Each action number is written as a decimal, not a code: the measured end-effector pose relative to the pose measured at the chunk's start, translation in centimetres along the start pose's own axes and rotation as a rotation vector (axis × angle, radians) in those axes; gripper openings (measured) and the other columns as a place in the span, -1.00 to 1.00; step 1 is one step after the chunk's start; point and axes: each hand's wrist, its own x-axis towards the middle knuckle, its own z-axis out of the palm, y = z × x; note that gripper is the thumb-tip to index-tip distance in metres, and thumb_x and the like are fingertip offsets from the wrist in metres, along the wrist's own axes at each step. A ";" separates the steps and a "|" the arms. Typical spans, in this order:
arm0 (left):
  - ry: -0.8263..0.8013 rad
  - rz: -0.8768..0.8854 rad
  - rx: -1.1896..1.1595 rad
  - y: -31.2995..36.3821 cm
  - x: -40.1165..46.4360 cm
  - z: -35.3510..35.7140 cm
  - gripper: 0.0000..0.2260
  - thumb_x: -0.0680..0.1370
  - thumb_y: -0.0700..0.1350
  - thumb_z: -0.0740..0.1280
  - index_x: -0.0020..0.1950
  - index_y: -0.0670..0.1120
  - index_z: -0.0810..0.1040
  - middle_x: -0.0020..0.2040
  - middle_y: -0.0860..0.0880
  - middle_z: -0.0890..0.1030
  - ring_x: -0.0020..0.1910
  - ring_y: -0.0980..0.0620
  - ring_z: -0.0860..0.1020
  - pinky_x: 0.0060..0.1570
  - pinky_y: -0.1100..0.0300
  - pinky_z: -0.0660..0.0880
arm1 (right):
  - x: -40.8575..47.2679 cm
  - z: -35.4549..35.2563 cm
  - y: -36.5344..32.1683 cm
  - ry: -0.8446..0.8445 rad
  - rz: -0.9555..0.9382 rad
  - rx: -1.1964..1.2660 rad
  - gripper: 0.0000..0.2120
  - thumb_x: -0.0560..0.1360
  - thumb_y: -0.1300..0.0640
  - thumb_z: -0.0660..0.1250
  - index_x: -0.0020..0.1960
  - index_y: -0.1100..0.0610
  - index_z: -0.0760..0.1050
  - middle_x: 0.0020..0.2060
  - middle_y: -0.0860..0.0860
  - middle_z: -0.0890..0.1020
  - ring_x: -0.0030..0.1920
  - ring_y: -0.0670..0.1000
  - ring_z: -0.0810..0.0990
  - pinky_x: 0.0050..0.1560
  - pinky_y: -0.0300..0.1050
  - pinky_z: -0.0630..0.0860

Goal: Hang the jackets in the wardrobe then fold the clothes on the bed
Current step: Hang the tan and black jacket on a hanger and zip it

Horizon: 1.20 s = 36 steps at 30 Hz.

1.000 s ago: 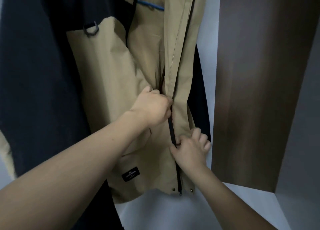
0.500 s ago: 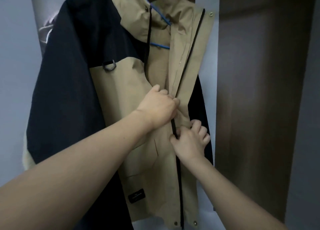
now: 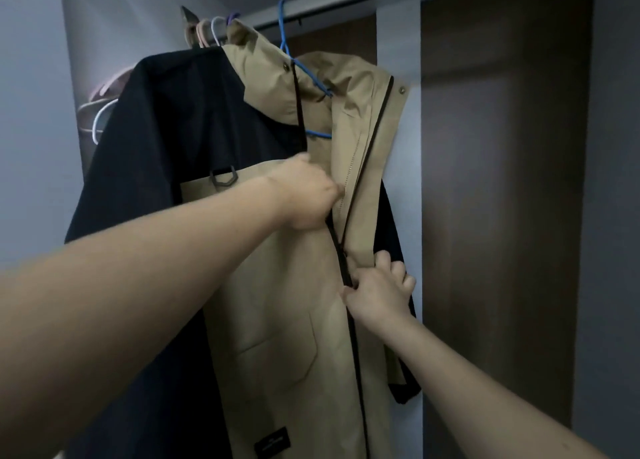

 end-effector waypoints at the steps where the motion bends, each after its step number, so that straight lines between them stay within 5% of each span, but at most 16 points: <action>1: -0.078 -0.018 -0.116 0.9 -0.3 0.5 -0.95 0.55 -0.09 0.20 -0.01 0.02 0.39 0.05 -0.08 0.61 0.08 -0.14 0.55 -0.01 0.08 0.33 | -0.1 0.0 0.2 0.012 -0.001 0.020 -0.78 0.52 -0.11 0.26 0.01 -0.02 0.59 0.21 0.00 0.27 0.21 0.10 0.20 0.17 -0.01 0.13; 6: -0.294 -0.229 -0.550 4.8 -1.6 4.9 -0.68 0.60 0.11 0.15 0.02 -0.09 0.55 0.15 -0.11 0.62 0.15 -0.16 0.55 0.06 0.14 0.45 | -0.5 0.0 1.5 -0.009 -0.050 0.310 -0.83 0.45 -0.19 0.39 -0.20 -0.12 0.58 0.08 -0.13 0.19 0.09 -0.07 0.09 0.08 -0.15 0.01; 10: -0.322 -0.407 -1.046 6.8 -1.8 6.5 -0.57 0.58 0.22 0.20 -0.27 -0.08 0.50 -0.28 -0.09 0.67 -0.18 -0.06 0.60 -0.05 0.14 0.49 | -1.0 0.8 2.0 0.022 -0.081 0.417 -0.86 0.42 -0.15 0.44 -0.26 -0.16 0.55 0.10 -0.17 0.18 0.03 -0.18 0.02 0.15 -0.18 0.03; 13: -0.257 -0.485 -1.162 7.4 -1.7 6.8 -0.57 0.52 0.21 0.31 -0.38 -0.08 0.52 -0.48 -0.01 0.58 -0.38 0.02 0.54 -0.11 0.13 0.52 | -1.2 1.3 2.0 0.053 -0.081 0.428 -0.91 0.41 -0.15 0.45 -0.21 -0.18 0.59 0.11 -0.18 0.19 0.10 -0.14 0.07 0.15 -0.19 0.02; 16: -0.234 -0.491 -1.071 7.2 -1.7 6.8 -0.67 0.54 -0.02 0.28 -0.41 -0.10 0.53 -0.44 -0.01 0.59 -0.33 -0.02 0.56 -0.12 0.12 0.54 | -1.3 1.7 2.0 0.058 -0.081 0.416 -0.94 0.41 -0.15 0.46 -0.19 -0.20 0.61 0.10 -0.17 0.21 0.11 -0.13 0.11 0.07 -0.23 -0.01; 20: -0.134 -0.418 -0.708 6.3 -1.9 5.8 -0.82 0.56 -0.04 0.19 -0.14 -0.09 0.50 -0.01 -0.16 0.63 0.01 -0.17 0.57 -0.17 0.16 0.37 | -1.1 2.1 2.1 0.089 -0.070 0.344 -0.93 0.44 -0.14 0.44 -0.15 -0.17 0.62 0.09 -0.18 0.20 0.10 -0.13 0.10 0.07 -0.23 -0.03; 24: 0.100 -0.272 -0.085 2.9 -0.9 3.0 -0.79 0.51 -0.04 0.22 -0.32 -0.04 0.35 -0.13 -0.07 0.63 -0.27 -0.13 0.52 -0.27 0.14 0.32 | -1.1 2.7 1.1 0.125 -0.080 0.262 -0.91 0.50 -0.10 0.37 -0.14 -0.12 0.60 0.17 -0.13 0.26 0.16 -0.05 0.16 0.01 -0.25 -0.07; 27: 0.150 -0.162 0.159 1.2 0.3 1.7 -0.90 0.55 -0.17 0.14 -0.12 -0.02 0.41 -0.09 -0.06 0.65 -0.13 -0.10 0.60 -0.19 0.11 0.26 | -0.8 2.7 0.3 0.096 -0.103 0.197 -0.88 0.54 -0.08 0.30 -0.11 -0.08 0.57 0.24 -0.08 0.26 0.21 0.01 0.16 0.07 -0.19 -0.04; 29: 0.125 -0.188 0.218 1.1 0.9 1.9 -0.84 0.58 -0.19 0.09 0.02 -0.06 0.44 -0.01 -0.07 0.64 -0.03 -0.10 0.58 -0.11 0.08 0.23 | -0.1 1.9 0.0 0.072 -0.115 0.134 -0.85 0.54 -0.08 0.28 -0.08 -0.05 0.58 0.25 -0.05 0.24 0.23 0.04 0.14 0.19 -0.08 0.01; 32: 0.102 -0.289 0.060 1.0 1.2 1.7 -0.80 0.58 -0.19 0.10 0.12 -0.11 0.46 0.08 -0.10 0.63 0.05 -0.13 0.58 0.02 0.06 0.30 | 1.5 -0.4 -1.3 0.159 -0.134 0.092 -0.76 0.49 -0.21 0.26 -0.11 -0.07 0.58 0.14 -0.07 0.21 0.18 0.05 0.15 0.07 -0.09 0.00; 36: 0.190 -0.055 0.224 0.6 2.0 1.2 -0.77 0.60 -0.15 0.06 0.12 -0.09 0.47 0.05 -0.06 0.63 0.02 -0.09 0.56 0.07 0.03 0.26 | 4.1 -3.2 -3.6 0.267 -0.098 0.149 -0.76 0.47 -0.23 0.30 -0.15 -0.08 0.56 0.14 -0.07 0.21 0.20 0.06 0.16 0.11 -0.07 0.05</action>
